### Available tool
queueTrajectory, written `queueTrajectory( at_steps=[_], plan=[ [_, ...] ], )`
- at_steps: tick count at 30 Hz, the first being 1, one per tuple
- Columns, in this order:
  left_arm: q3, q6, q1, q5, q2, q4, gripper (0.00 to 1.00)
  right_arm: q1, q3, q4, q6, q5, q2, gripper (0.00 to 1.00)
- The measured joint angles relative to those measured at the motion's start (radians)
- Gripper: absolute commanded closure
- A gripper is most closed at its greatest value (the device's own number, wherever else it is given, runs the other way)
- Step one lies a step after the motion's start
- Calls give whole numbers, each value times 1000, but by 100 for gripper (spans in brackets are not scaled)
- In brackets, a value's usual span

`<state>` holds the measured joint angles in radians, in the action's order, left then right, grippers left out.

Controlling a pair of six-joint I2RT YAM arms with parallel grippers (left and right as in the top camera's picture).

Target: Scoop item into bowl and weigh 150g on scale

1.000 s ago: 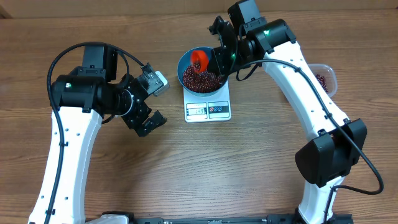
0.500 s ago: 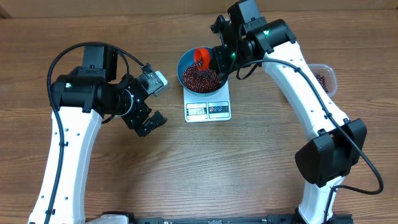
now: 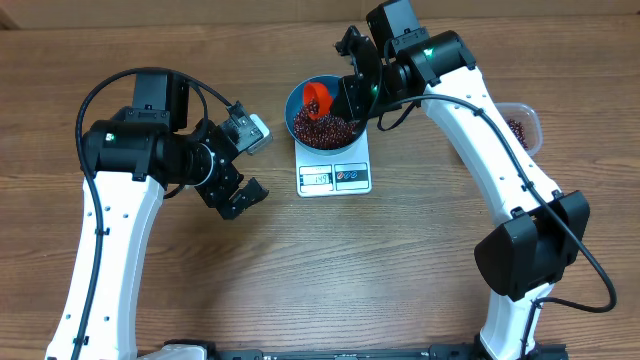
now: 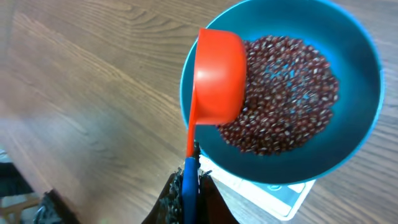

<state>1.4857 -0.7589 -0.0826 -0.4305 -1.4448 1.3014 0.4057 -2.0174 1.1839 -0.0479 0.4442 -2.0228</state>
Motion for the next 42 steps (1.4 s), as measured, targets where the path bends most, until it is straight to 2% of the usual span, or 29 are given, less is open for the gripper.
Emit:
queueTrajectory(
  at_steps=[10,16,22,36,42],
  plan=[
    [0,0,0,0,0,0,0,0,0,23,0,16,0,96],
    [0,0,0,0,0,0,0,0,0,36,21,-105,0,96],
    [0,0,0,0,0,0,0,0,0,44,51,-130,0,96],
    [0,0,0,0,0,0,0,-5,0,43,68,77,0,96],
    [0,0,0,0,0,0,0,-64,0,65,67,184,0,96]
  ],
)
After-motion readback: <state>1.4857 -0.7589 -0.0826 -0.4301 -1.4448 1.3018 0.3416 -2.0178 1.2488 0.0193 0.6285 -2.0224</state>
